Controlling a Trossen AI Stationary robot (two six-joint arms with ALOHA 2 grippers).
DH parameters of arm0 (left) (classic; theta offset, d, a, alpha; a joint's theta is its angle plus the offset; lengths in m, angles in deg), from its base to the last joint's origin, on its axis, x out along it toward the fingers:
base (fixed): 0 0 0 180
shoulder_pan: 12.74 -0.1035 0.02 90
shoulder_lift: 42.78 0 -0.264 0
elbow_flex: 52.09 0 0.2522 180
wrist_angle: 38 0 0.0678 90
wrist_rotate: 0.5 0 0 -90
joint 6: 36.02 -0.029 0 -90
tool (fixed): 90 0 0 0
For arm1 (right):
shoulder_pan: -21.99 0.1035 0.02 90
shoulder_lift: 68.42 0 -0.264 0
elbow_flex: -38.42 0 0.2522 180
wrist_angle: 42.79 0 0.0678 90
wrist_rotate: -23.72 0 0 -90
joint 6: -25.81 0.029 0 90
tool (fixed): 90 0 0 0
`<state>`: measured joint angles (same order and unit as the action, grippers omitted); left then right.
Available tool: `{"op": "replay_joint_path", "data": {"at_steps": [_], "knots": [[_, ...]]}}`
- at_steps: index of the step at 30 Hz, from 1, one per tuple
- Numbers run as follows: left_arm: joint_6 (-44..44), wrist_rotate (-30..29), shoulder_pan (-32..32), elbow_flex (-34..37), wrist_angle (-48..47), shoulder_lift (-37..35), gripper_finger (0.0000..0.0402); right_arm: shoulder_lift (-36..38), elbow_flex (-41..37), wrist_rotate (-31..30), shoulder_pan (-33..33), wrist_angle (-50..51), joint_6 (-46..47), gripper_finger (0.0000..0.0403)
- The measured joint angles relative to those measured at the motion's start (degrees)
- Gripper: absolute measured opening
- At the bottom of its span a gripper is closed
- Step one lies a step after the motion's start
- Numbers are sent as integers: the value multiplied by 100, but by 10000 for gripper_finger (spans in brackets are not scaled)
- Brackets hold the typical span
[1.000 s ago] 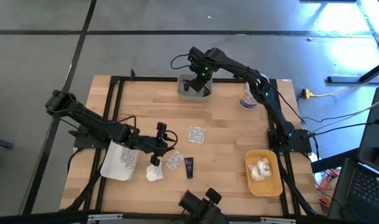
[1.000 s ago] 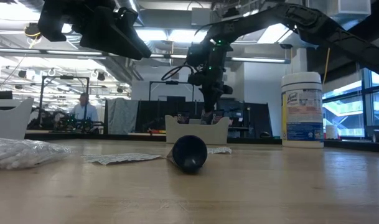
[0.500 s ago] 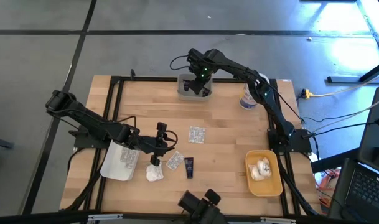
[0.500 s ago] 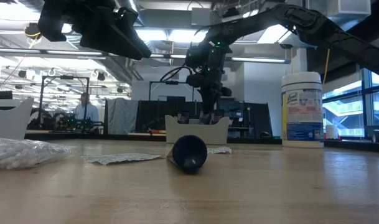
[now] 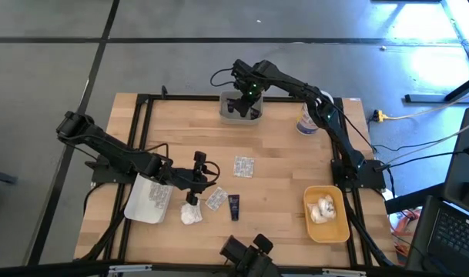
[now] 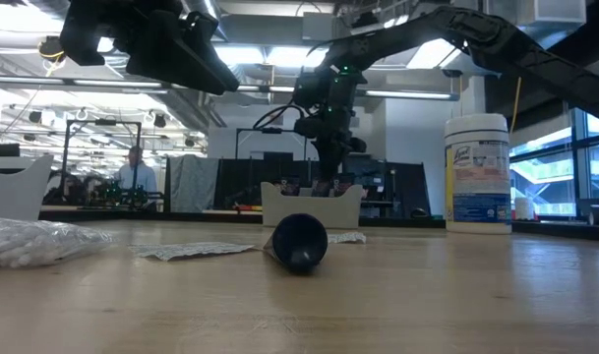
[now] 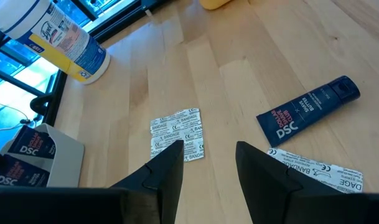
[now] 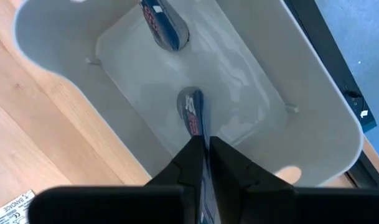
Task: Pick & Place Travel size toiletries
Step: Put the shave cream into the gray bin, then put the bandage into the white bin
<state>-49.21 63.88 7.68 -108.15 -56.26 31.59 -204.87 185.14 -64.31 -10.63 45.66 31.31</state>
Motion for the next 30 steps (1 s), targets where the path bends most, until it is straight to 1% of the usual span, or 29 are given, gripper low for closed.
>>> {"op": "replay_joint_path", "data": {"at_steps": [6, 11, 16, 21, 24, 30], "knots": [[0, 2, 0, 0, 0, 0, 143, 0, 0, 1, 0, -9, -1, 21], [0, 2, 0, 0, 0, -1, 143, 0, 0, 47, 0, -4, -27, 24], [0, 2, 0, 0, -2, 0, 143, 0, 0, 70, 3, -2, -40, 44], [0, 2, -1, 0, 0, -2, 143, 22, 0, 427, 4, 7, -132, 72], [0, 2, -1, 0, 0, -2, 143, 103, 0, 473, 7, 9, -154, 86], [0, 1, 0, 0, 0, 0, 143, 363, 0, 469, 6, 9, -211, 98]]}}
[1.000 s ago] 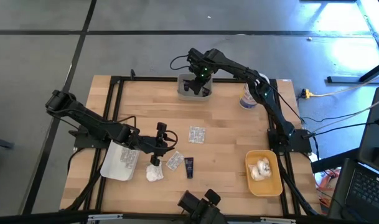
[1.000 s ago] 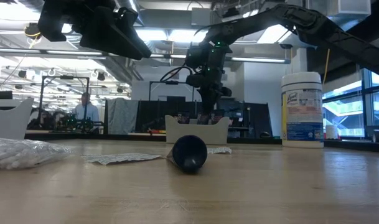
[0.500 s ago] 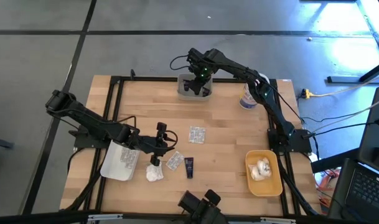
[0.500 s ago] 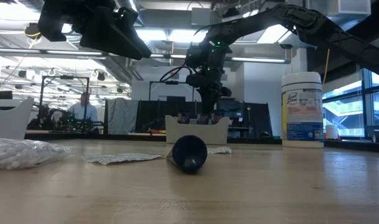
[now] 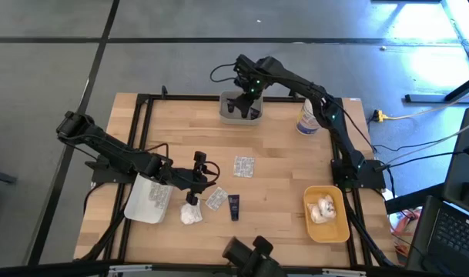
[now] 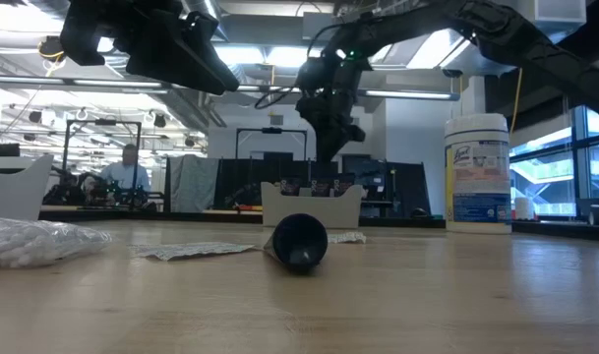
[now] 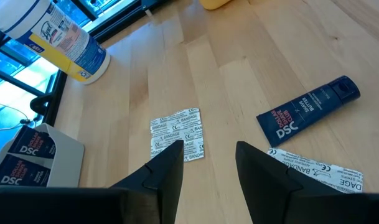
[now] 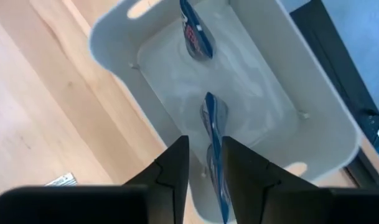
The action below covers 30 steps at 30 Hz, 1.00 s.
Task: Pick & Place Travel size toiletries
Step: Put the bandage into the white bin
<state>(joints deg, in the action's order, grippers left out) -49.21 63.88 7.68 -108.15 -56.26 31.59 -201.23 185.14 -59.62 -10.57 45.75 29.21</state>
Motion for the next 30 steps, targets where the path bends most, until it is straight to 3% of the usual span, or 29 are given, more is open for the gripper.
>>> {"op": "replay_joint_path", "data": {"at_steps": [15, 24, 30], "knots": [[0, 1, -2, 0, 0, 0, 143, 984, 0, -20, 418, 348, -68, 52], [0, 1, 0, 0, 0, -2, 143, 1559, 0, -269, 1165, 778, 46, 6], [0, 2, 0, 0, 0, -2, 143, 1853, 0, -473, 1734, 1069, 311, 16]]}}
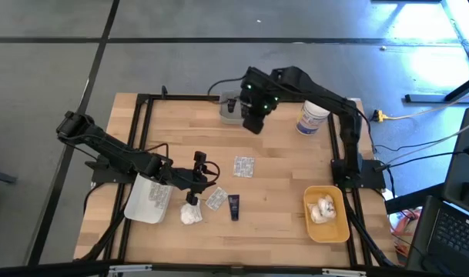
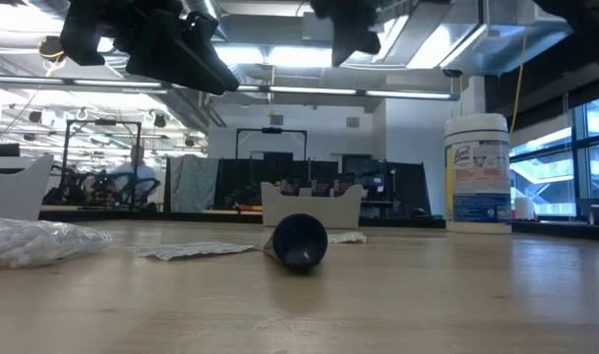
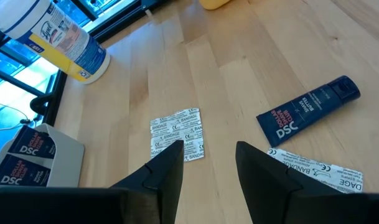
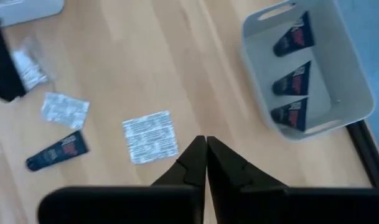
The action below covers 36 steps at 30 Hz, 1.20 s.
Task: Pick & Place Travel size toiletries
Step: Put the bandage into the white bin
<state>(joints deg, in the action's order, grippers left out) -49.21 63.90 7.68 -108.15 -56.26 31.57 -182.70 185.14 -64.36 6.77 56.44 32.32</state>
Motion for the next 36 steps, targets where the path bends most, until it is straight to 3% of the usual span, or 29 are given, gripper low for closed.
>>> {"op": "replay_joint_path", "data": {"at_steps": [27, 36], "knots": [[0, 0, -1, 0, 0, 0, 143, 153, 2, -1114, 2545, 391, 949, 1], [0, 0, -2, 0, 0, 1, 143, 157, -253, -1341, 3384, -62, 1272, 0]]}}
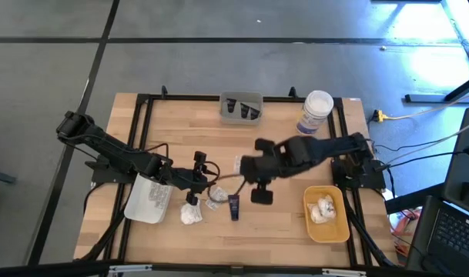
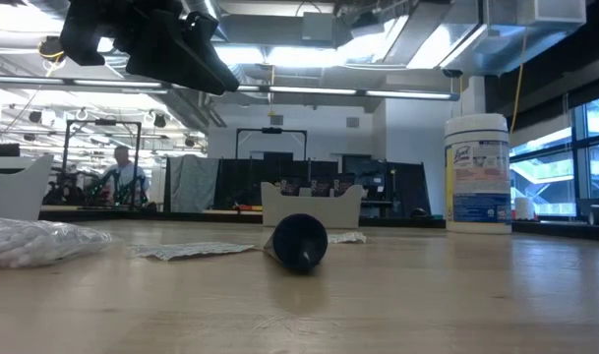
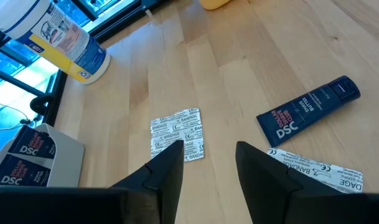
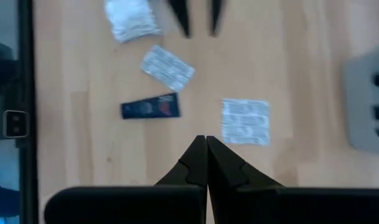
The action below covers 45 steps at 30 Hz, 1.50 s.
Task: Pick & Place Travel size toiletries
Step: Put the bandage into the white bin
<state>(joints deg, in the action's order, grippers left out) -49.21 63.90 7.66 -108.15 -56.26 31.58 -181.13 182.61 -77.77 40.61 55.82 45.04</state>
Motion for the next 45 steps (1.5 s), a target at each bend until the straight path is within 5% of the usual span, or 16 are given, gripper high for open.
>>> {"op": "replay_joint_path", "data": {"at_steps": [9, 25, 45], "knots": [[0, 0, 0, 0, 0, 1, 143, 372, -1857, 164, 352, -1334, -287, 0], [0, -1, 2, 0, 28, -1, 143, 3966, -7066, 235, 206, -5399, -269, 3], [59, 15, 1, 0, 131, -1, 143, 6619, -9266, -246, 204, -5955, -828, 4]]}}
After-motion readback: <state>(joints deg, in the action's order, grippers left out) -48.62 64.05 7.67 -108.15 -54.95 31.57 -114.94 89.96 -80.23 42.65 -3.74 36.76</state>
